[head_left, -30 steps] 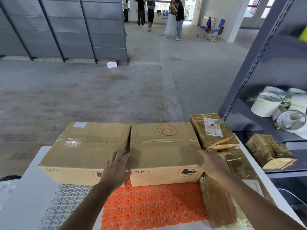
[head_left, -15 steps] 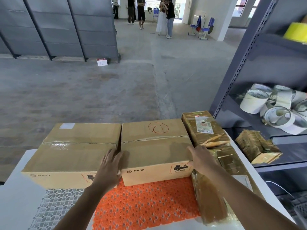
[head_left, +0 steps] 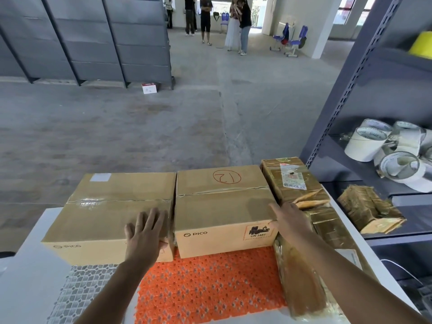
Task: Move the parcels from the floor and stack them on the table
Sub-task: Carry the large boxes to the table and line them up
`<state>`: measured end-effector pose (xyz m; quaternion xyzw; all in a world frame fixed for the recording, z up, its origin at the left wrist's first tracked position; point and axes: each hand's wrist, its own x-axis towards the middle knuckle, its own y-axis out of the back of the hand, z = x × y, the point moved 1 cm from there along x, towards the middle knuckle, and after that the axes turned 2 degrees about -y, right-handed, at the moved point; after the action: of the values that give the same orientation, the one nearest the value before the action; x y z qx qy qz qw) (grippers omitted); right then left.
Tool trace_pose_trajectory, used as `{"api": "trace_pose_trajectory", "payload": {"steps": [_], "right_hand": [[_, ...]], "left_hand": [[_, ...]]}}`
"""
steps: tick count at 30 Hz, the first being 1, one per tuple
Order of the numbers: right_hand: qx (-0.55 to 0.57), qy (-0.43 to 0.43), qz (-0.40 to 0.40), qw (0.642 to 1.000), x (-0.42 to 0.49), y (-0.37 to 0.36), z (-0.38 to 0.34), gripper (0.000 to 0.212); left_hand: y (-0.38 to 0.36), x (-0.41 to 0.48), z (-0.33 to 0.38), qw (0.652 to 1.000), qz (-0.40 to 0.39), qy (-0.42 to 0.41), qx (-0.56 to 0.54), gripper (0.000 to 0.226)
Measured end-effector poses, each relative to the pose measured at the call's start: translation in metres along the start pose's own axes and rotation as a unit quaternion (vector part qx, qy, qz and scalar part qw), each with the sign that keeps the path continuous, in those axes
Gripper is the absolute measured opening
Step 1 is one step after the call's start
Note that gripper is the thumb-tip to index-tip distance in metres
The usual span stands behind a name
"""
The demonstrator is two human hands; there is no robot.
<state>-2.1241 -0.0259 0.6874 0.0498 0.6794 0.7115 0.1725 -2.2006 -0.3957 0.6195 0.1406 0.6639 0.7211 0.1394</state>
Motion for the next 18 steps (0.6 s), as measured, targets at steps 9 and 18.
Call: {"api": "trace_pose_trajectory", "payload": {"steps": [9,18], "right_hand": [[-0.008,-0.015,0.001,1.0,-0.002,-0.011,-0.002,0.057],[-0.058,0.049,0.029,0.997,-0.014,-0.006,-0.033,0.04]], "left_hand": [[-0.003,0.001,0.009,1.0,0.015,-0.006,-0.004,0.089],[0.015,0.0,0.013,0.992,0.045,-0.025,-0.114,0.057]]}}
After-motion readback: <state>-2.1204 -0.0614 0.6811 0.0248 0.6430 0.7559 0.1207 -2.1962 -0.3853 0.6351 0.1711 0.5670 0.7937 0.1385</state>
